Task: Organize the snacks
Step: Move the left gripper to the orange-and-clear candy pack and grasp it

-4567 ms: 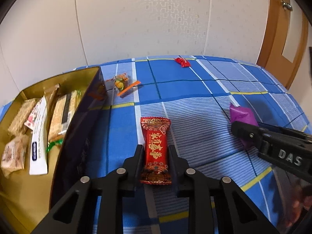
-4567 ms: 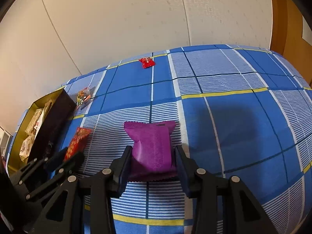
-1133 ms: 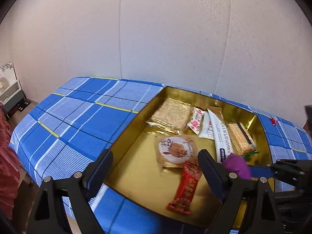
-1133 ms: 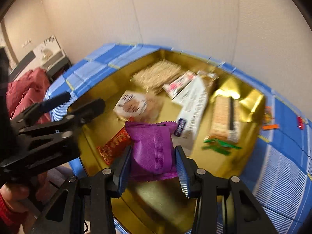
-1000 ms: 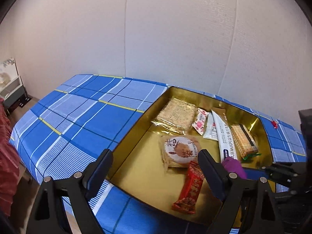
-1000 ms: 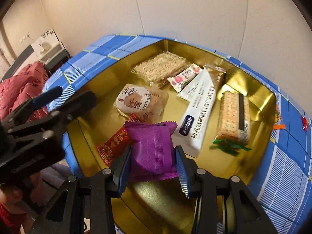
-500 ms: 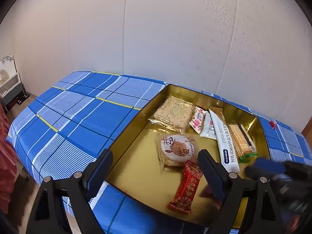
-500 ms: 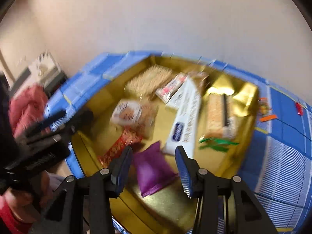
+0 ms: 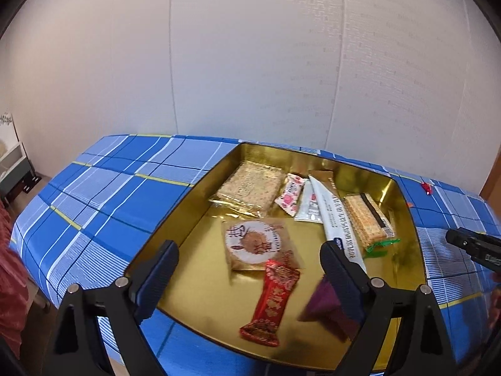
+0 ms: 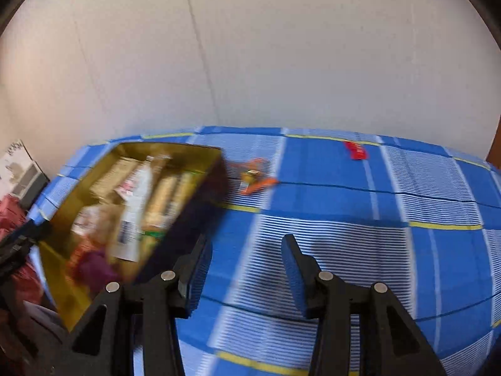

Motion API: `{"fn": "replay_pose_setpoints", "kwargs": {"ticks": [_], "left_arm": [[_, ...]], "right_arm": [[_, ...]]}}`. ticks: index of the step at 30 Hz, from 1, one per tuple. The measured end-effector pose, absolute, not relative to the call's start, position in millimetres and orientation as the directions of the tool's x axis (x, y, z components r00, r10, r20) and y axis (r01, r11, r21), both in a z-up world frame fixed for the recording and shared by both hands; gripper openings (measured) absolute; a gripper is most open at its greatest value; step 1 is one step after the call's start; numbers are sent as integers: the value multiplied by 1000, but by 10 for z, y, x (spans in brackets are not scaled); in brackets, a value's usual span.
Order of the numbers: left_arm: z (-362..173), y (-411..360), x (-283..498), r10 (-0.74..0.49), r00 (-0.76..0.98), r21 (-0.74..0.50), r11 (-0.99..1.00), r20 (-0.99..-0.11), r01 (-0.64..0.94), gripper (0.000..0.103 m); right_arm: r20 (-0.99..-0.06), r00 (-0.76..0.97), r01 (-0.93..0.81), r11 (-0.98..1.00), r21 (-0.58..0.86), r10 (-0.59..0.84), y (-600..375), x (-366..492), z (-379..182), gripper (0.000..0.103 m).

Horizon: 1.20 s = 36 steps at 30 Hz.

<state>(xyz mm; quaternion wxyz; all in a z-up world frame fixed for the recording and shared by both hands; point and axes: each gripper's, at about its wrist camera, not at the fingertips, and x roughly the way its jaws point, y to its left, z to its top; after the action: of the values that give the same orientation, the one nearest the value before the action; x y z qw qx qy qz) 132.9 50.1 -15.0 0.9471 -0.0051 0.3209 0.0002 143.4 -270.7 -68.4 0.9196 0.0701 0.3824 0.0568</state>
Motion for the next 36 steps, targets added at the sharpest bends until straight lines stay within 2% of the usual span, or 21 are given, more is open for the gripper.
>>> {"fn": "replay_pose_setpoints", "kwargs": {"ticks": [4, 10, 13, 16, 21, 30, 33, 35, 36], "left_arm": [[-93, 386, 1291, -61, 807, -41, 998, -587, 46, 93], [96, -236, 1369, -217, 732, -111, 975, -645, 191, 93], [232, -678, 1499, -252, 713, -92, 962, -654, 256, 93], [338, -1098, 1675, -251, 703, -29, 950, -666, 312, 93], [285, -1819, 2211, -201, 640, 110, 905, -742, 412, 93], [-173, -2178, 3115, -131, 448, 91, 893, -884, 441, 91], [-270, -2273, 3240, -88, 426, 144, 864, -900, 483, 87], [-336, -2324, 3309, -74, 404, 160, 842, -912, 516, 77], [-374, -2337, 3341, -72, 389, 158, 835, -919, 527, 75]], "right_arm": [[-709, 693, -48, 990, 136, 131, -2855, 1452, -799, 47], [-704, 701, 35, 980, 195, 115, -3163, 1488, -885, 47], [-694, 708, 81, 961, 265, 131, -3365, 1489, -870, 47], [-687, 712, 116, 941, 319, 145, -3545, 1419, -858, 47], [-681, 712, 134, 918, 374, 173, -3712, 1325, -849, 47], [-672, 714, 156, 891, 427, 197, -3889, 1222, -833, 47], [-671, 712, 183, 867, 463, 208, -3994, 1232, -868, 47], [-675, 704, 210, 844, 494, 220, -4079, 1238, -915, 47], [-677, 701, 223, 834, 504, 222, -4114, 1238, -931, 47]]}}
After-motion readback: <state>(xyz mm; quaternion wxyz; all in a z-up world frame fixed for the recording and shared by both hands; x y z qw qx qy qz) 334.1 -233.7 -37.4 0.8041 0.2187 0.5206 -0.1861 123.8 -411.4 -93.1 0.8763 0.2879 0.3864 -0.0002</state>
